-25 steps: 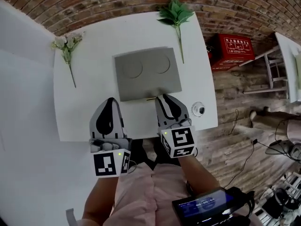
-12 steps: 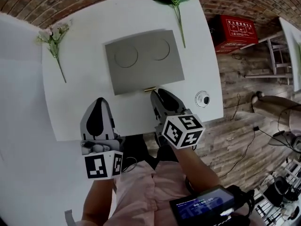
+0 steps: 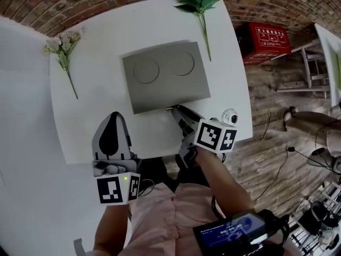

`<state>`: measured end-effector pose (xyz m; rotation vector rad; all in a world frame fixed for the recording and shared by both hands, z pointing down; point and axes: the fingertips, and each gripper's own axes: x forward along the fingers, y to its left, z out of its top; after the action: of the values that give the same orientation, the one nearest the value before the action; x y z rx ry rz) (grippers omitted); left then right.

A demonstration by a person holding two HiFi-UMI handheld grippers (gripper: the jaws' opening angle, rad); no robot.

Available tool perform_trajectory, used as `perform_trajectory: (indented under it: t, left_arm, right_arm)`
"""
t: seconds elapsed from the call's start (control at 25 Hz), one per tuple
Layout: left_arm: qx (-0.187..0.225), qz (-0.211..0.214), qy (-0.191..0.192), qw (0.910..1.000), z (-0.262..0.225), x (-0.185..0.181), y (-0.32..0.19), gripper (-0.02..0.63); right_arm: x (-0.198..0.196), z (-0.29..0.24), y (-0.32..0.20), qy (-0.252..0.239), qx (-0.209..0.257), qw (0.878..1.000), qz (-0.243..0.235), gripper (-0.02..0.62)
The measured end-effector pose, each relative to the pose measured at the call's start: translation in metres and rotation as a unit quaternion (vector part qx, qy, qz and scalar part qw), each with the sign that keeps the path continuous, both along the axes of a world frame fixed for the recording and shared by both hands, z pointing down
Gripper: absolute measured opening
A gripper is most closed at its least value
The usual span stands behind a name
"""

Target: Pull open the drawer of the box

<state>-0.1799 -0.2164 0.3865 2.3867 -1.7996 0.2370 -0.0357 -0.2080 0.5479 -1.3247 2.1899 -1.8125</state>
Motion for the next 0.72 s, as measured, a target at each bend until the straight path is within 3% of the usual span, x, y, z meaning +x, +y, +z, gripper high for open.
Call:
perform_trajectory:
  t: [0.28, 0.72]
  left_arm:
    - [0.000, -0.005, 0.003, 1.0000, -0.0009, -0.0050, -0.0013, 0.009]
    - [0.007, -0.008, 0.001, 0.9999, -0.0060, -0.0041, -0.0008, 0.009]
  right_arm:
    - [0.0015, 0.0021, -0.0014, -0.072, -0.024, 0.997, 0.014, 0.051]
    - [0.0015, 0.0027, 0.0030, -0.086, -0.030, 0.996, 0.013, 0.043]
